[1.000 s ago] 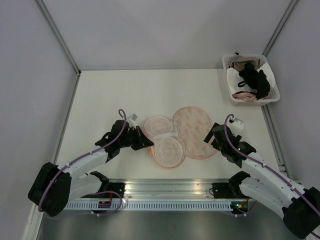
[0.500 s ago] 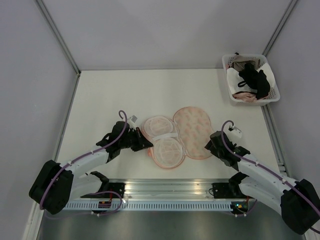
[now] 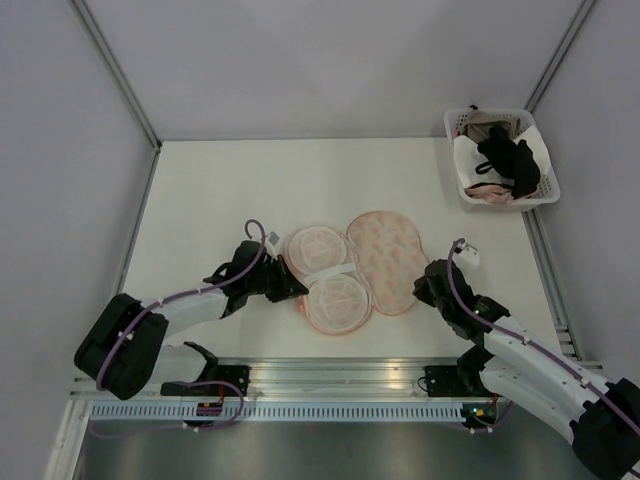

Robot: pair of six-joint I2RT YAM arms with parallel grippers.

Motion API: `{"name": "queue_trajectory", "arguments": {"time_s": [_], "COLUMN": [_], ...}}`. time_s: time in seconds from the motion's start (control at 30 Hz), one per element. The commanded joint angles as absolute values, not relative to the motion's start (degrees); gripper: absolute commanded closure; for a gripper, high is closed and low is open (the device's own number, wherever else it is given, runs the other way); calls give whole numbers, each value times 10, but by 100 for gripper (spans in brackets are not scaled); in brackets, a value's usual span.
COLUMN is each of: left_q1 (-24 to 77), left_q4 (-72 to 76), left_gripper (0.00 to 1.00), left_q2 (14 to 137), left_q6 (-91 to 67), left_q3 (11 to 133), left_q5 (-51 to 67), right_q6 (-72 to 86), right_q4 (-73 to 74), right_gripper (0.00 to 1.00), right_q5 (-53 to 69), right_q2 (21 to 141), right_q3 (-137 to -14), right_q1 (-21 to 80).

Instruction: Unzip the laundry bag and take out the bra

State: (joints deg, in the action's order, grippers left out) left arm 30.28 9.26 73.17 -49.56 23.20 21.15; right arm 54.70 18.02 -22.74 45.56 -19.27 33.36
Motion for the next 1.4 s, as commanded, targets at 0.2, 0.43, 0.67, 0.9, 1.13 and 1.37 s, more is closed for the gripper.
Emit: {"name": "queue_trajectory", "arguments": {"time_s": [0.2,0.43,0.67,0.9,1.13,1.37], "left_q1": [285,255,196,185,185,185], "left_q4": [141,101,-46,-134,-120,-135], "left_gripper": [11,0,0,0,0,0], "left_q2": [812,750,525,432,395,345], "left_q6": [-464,-489,-540,-520,-477,-417], "left_q3": [299,280,243,262,264,301], "left_q5": [174,140,83,65,150,214], "right_q6": [347,172,83,69,154,245], "right_q4": [151,105,33,62,41,172], "right_gripper": [100,100,100,100,2,2], "right_q5": [-168,-73,12,103,-33,-251], "right_q2": [462,618,751,888,791,619], "right_q3": [-317,-427,-491,-556,-501,-527], "right_q1": [367,456,591,664,668,667]}}
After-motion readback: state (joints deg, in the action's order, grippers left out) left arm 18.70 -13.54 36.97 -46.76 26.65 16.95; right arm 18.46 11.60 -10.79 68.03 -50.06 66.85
